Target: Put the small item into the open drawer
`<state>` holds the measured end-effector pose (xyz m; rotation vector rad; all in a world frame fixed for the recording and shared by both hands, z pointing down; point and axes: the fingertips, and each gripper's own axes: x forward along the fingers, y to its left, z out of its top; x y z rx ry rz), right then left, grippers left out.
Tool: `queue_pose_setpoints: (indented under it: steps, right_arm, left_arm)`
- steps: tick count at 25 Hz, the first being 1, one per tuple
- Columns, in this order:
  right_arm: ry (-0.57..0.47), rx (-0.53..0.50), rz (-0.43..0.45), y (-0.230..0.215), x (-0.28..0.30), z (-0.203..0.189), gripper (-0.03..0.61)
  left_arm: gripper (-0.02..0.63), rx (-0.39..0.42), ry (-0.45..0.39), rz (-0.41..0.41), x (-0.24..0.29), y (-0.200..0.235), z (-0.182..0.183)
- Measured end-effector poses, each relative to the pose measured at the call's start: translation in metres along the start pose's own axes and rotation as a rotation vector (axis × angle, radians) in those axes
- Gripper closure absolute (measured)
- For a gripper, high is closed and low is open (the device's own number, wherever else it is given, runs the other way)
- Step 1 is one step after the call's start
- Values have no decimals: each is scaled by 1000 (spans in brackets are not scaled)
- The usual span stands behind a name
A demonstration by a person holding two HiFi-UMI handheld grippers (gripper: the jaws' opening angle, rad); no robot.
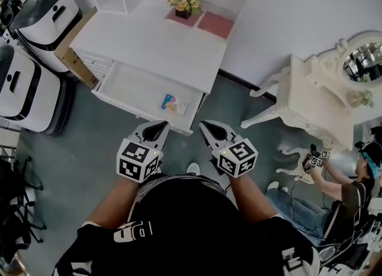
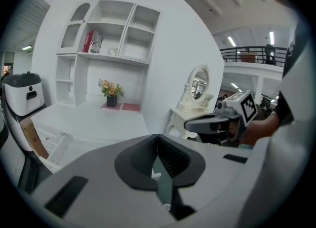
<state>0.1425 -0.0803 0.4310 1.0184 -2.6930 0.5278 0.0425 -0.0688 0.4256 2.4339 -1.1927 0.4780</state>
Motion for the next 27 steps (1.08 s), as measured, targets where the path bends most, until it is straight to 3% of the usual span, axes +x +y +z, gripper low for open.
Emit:
queue_pose_setpoints:
  steps: [27]
  right_arm:
    - [11, -27, 9, 2, 3, -2, 572]
  left_arm:
    - [598, -14, -10, 7, 2, 2, -2]
